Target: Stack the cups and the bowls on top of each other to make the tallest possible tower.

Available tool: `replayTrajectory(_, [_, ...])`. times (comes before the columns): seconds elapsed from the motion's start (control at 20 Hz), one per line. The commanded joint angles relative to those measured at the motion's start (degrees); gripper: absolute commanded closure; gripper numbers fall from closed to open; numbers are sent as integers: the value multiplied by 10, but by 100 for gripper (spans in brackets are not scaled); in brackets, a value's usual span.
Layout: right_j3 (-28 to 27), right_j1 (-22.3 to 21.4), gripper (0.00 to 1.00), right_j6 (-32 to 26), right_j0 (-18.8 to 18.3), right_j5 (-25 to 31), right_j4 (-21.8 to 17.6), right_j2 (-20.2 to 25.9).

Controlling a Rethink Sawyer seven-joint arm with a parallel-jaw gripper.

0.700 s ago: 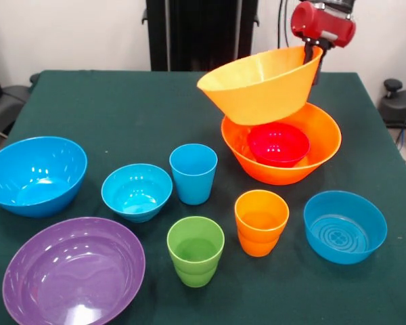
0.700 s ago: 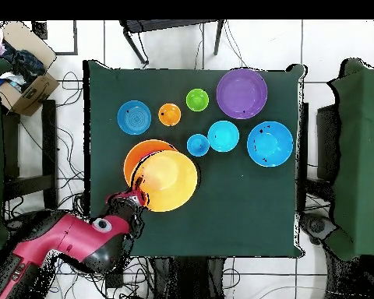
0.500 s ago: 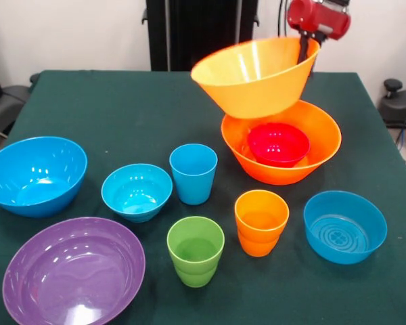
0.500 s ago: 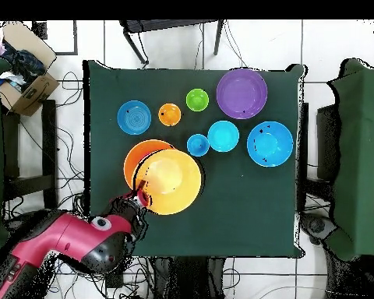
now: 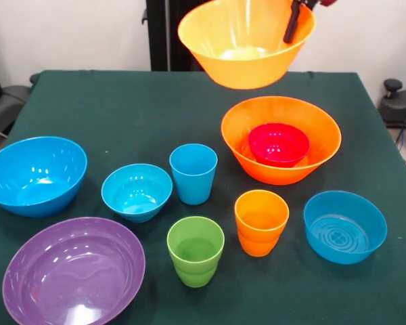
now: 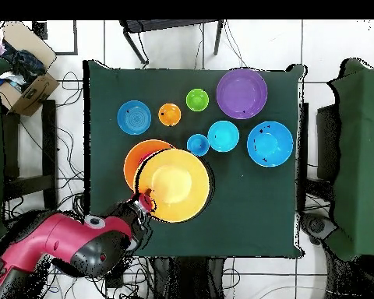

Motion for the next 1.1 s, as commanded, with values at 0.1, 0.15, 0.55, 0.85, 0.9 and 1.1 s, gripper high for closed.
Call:
replayTrajectory(0.1, [-94, 107, 100, 183, 1, -13, -20, 15])
replayTrajectory(0.15, [-101, 118, 100, 193, 1, -12, -18, 8])
replayTrajectory(0.55, [-157, 198, 100, 247, -11, 21, 22, -35])
replayTrajectory(0.85, [-178, 229, 100, 270, -15, 38, 55, -55])
replayTrajectory(0.9, [-180, 230, 100, 270, -16, 38, 59, -57])
replayTrajectory(1.1, [-190, 229, 100, 263, -20, 56, 96, -54])
